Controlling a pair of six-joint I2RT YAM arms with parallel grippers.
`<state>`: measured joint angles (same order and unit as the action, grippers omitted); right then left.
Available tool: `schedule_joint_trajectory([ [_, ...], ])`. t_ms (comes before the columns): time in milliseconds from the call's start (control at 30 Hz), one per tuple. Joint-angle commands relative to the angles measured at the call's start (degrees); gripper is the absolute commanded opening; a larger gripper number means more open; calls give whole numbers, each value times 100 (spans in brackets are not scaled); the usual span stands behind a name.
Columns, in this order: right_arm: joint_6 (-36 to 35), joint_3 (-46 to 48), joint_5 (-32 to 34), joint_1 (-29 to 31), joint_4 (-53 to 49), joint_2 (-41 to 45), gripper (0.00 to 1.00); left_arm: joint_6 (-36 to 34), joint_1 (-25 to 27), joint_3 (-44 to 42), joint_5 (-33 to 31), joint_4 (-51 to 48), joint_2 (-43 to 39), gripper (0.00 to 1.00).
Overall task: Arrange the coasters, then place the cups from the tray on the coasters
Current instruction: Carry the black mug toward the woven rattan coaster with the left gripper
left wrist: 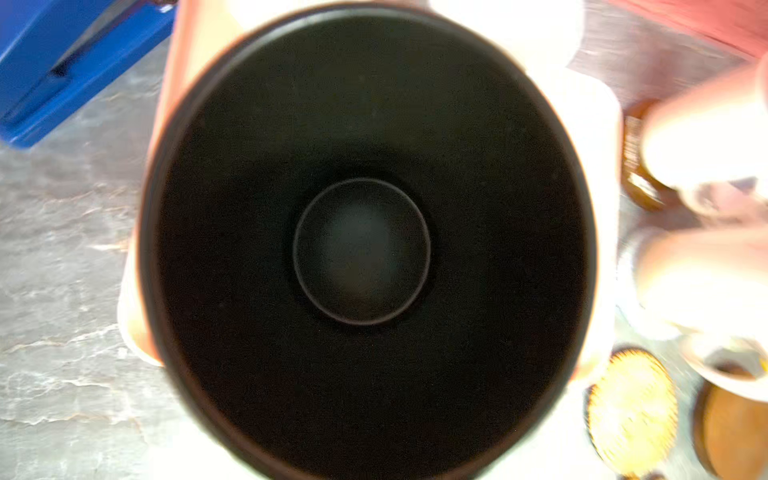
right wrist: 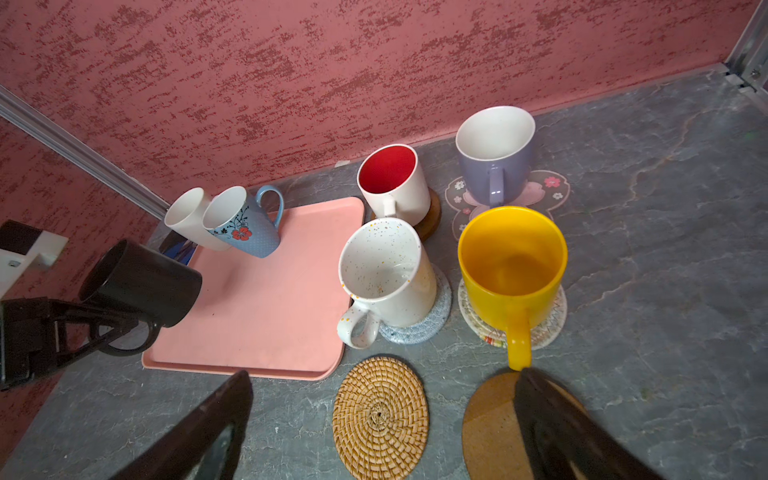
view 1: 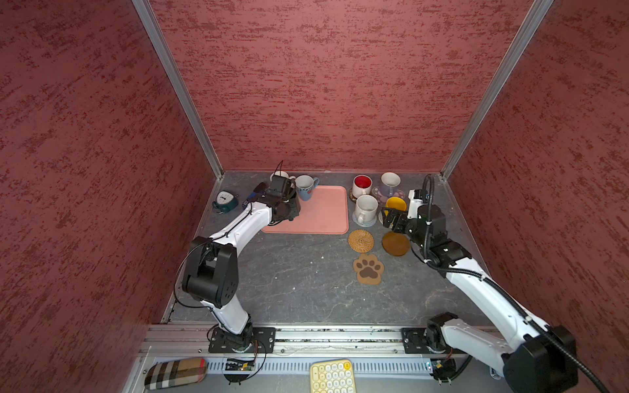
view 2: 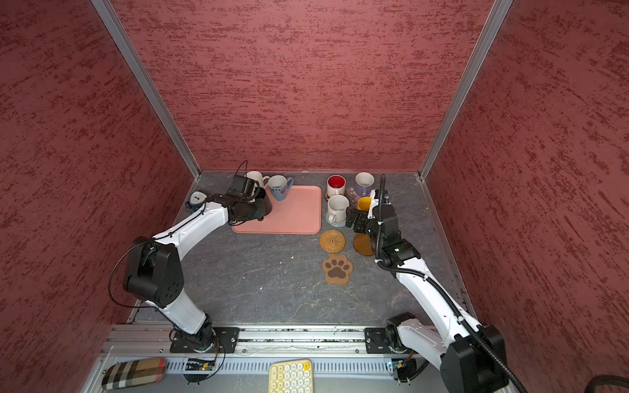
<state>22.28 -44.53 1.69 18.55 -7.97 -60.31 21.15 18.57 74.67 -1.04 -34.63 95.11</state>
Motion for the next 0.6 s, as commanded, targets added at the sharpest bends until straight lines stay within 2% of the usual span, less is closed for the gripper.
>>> schedule_joint_trajectory([
  [0, 82, -274, -46, 0, -250, 125, 99, -242, 251, 278, 108, 161, -391, 0],
  [300, 317, -285, -225, -44, -430, 191, 99, -444, 1150, 411, 361, -131, -753, 0],
  [567, 627, -170, -316, -239, -459, 168, 99, -463, 2036, 386, 243, -156, -780, 0],
])
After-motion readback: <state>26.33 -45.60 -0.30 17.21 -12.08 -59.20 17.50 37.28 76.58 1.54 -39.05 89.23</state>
